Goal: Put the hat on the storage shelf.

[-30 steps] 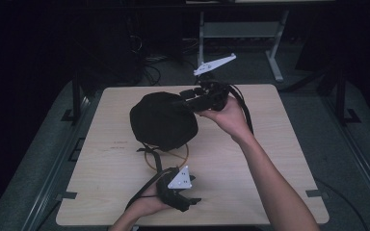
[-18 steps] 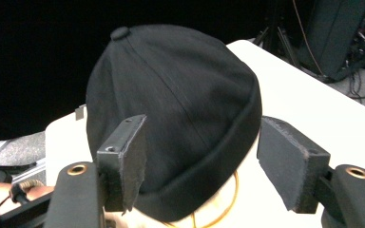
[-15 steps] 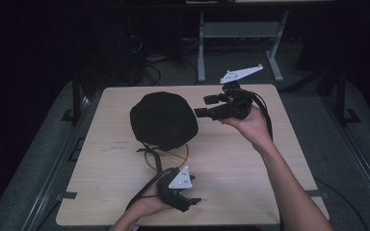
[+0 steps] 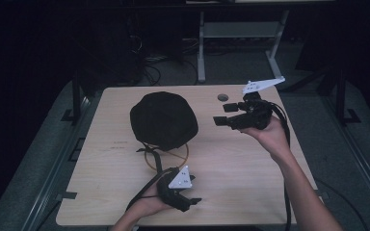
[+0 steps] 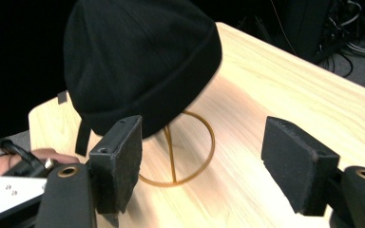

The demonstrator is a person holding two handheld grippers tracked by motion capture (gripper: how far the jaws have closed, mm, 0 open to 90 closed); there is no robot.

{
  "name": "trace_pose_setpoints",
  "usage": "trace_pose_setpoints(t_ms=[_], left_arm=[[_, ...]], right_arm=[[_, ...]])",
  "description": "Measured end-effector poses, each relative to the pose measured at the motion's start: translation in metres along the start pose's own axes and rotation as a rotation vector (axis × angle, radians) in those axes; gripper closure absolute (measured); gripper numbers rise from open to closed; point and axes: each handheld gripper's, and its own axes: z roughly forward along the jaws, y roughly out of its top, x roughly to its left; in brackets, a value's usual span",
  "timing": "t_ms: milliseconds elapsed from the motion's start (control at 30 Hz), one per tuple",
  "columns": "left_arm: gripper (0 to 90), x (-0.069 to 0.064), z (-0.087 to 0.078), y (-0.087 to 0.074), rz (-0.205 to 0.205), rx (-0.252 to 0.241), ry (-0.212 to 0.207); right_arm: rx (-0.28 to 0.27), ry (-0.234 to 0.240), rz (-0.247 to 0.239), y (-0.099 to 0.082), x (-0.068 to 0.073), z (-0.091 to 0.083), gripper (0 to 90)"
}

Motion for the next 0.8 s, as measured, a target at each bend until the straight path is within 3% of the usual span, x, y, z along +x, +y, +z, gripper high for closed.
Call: trace_pose_setpoints(t_ms=[800], left_arm=[[27.6, 0.0, 0.002, -0.001, 0.001, 0.012, 0.001]], right_arm=[[0.01, -0.06, 0.098, -0.074, -0.025, -0.029, 26.1]])
